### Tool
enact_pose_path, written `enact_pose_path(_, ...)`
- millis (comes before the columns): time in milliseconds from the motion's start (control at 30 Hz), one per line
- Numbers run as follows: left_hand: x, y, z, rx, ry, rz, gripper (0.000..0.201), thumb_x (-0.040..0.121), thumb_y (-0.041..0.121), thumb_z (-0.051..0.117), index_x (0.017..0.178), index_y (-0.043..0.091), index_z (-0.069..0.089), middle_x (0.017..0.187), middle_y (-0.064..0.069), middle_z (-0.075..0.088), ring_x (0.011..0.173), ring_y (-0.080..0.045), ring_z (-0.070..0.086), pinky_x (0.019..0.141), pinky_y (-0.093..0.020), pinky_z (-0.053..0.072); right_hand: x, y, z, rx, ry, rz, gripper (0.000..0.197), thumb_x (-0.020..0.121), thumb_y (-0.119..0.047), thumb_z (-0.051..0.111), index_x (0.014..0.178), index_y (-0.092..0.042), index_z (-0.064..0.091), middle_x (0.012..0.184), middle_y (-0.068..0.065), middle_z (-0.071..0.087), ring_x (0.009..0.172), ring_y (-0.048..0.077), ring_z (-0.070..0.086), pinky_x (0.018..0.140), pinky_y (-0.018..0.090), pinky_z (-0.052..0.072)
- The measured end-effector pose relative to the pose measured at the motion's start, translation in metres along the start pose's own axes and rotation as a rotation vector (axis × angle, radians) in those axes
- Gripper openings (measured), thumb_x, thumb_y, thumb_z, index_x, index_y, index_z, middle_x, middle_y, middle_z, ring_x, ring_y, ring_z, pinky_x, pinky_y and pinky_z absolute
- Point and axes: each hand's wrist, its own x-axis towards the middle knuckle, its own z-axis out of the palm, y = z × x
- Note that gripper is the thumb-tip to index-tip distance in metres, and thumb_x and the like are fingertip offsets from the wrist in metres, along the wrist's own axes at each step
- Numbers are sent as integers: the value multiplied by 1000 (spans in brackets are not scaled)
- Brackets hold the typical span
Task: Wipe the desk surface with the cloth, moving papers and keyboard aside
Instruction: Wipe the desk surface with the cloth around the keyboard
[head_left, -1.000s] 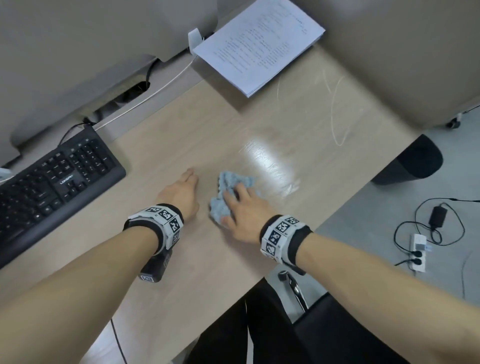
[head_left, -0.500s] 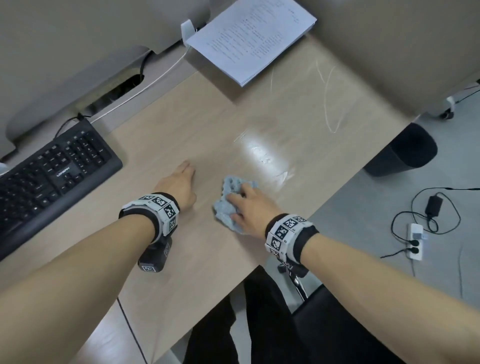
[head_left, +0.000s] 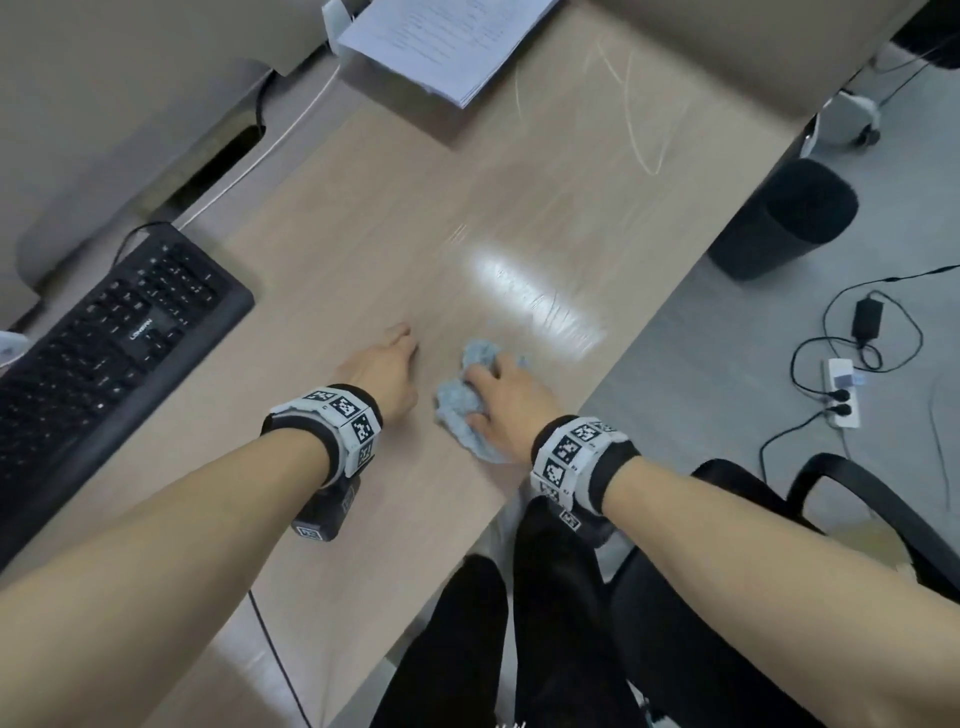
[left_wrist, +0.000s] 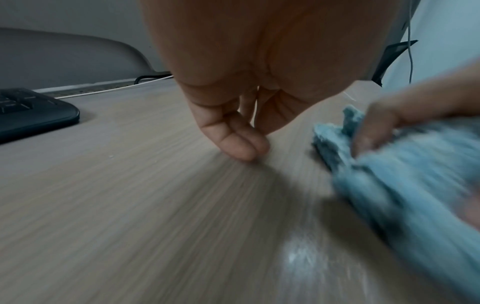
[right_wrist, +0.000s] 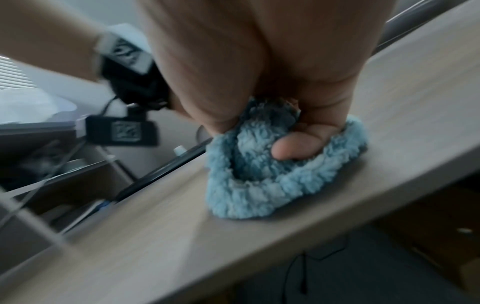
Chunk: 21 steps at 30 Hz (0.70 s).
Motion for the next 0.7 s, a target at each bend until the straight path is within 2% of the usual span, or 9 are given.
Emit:
enact_pose_path(67, -2, -1, 3, 20, -4, 19, 67, 83, 4, 49, 148, 11, 35, 163, 2, 16, 141, -27, 37, 112, -36, 33, -22, -27, 22, -50, -75, -108, 48, 92, -33, 57, 136, -21, 41, 131, 12, 39, 104, 30, 53, 83, 40, 47)
enact_pose_path(100, -2, -2, 4, 27, 1, 29, 67, 82, 5, 48, 148, 11, 34, 163, 2, 16, 142, -27, 36, 113, -39, 34, -31, -34, 29, -63, -98, -147, 49, 93, -33, 57, 137, -20, 41, 131, 13, 38, 106, 30, 52, 85, 40, 46)
enact_pose_path(233, 2, -8, 3, 51, -6, 40, 66, 81, 7, 49, 146, 14, 38, 162, 4, 20, 137, -29, 43, 107, -46, 41, -40, -25, 30, 2, -126, -193, 49, 94, -32, 58, 139, -23, 42, 132, 9, 38, 104, 27, 55, 86, 38, 47)
enact_pose_path(333, 3, -9, 2, 60, -3, 64, 66, 79, 6, 49, 145, 14, 39, 161, 4, 21, 136, -29, 44, 106, -45, 42, -30, 1, 14, 48, -69, -111, 44, 94, -32, 57, 136, -28, 45, 135, 5, 40, 105, 25, 57, 89, 38, 50)
enact_pose_path(500, 1, -15, 8, 38, 0, 56, 71, 79, 6, 46, 148, 20, 34, 163, 11, 15, 135, -29, 45, 106, -45, 42, 2, 70, -46, 57, 107, 178, 43, 94, -29, 57, 136, -20, 47, 134, 10, 44, 114, 30, 54, 96, 39, 48)
enact_pose_path(567, 1, -15, 11, 25, 11, 49, 70, 80, 5, 44, 148, 22, 33, 163, 13, 13, 132, -32, 47, 106, -46, 42, 12, 84, -60, 52, 134, 259, 41, 95, -28, 56, 135, -22, 47, 136, 10, 42, 111, 28, 55, 96, 38, 48)
enact_pose_path(633, 1, -15, 14, 38, 38, 36, 68, 82, 5, 43, 147, 22, 33, 163, 14, 13, 128, -35, 51, 104, -45, 43, 17, 77, -59, 72, 134, 271, 38, 94, -30, 54, 132, -24, 48, 138, 10, 40, 109, 28, 55, 96, 40, 48)
enact_pose_path(700, 1, -13, 18, 50, 50, 27, 67, 82, 5, 44, 146, 21, 33, 163, 13, 12, 125, -36, 52, 102, -46, 45, 8, 53, -42, 27, 51, 166, 41, 90, -32, 55, 130, -26, 49, 135, 8, 39, 113, 28, 52, 96, 45, 49)
